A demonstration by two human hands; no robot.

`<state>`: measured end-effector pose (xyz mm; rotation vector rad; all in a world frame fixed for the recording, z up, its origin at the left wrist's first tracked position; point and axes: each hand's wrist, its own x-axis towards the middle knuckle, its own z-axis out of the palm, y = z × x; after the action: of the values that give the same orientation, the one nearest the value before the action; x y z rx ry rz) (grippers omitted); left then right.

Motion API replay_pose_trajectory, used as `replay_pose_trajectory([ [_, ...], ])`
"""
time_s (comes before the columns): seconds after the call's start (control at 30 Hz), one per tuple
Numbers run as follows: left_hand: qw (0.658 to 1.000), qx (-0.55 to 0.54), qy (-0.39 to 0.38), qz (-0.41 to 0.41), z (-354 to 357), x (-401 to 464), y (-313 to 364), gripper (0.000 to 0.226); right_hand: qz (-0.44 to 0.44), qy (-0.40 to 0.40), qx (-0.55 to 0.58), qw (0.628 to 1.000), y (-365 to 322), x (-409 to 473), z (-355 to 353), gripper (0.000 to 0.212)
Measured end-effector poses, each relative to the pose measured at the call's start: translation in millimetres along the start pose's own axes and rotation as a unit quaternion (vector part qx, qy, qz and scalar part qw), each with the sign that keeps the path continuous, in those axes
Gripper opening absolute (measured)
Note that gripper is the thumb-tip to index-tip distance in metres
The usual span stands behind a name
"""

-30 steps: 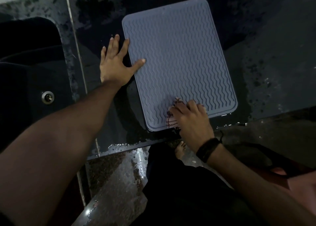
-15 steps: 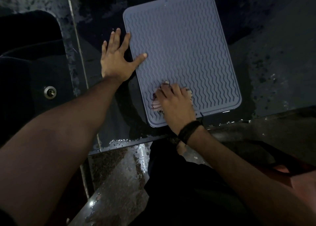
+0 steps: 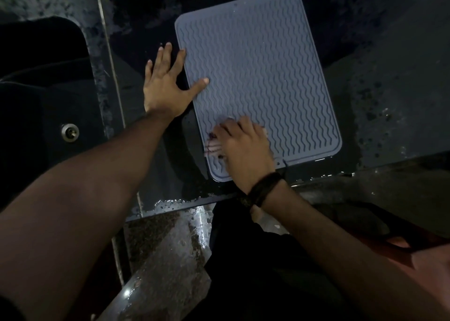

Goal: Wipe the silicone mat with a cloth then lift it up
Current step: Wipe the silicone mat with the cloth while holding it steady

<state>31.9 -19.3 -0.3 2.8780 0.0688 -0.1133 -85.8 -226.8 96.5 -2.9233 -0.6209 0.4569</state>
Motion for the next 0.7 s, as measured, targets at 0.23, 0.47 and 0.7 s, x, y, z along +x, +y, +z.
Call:
replay_pose_trajectory([
  [0.23, 1.0, -0.009, -0.001, -0.001, 1, 0, -2, 0.097, -0.058, -0.03, -0.051, 0.997, -18, -24, 31, 0.045],
  [0.47, 1.0, -0.01, -0.002, 0.003, 1, 0, -1, 0.098, -0.06, -0.069, -0.021, 0.996, 7, -60, 17, 0.048],
  [0.7, 1.0, 0.002, 0.008, 0.007, 3, 2, -3, 0.098, 0.021, 0.053, -0.018, 0.998, 24, 32, -15, 0.047],
])
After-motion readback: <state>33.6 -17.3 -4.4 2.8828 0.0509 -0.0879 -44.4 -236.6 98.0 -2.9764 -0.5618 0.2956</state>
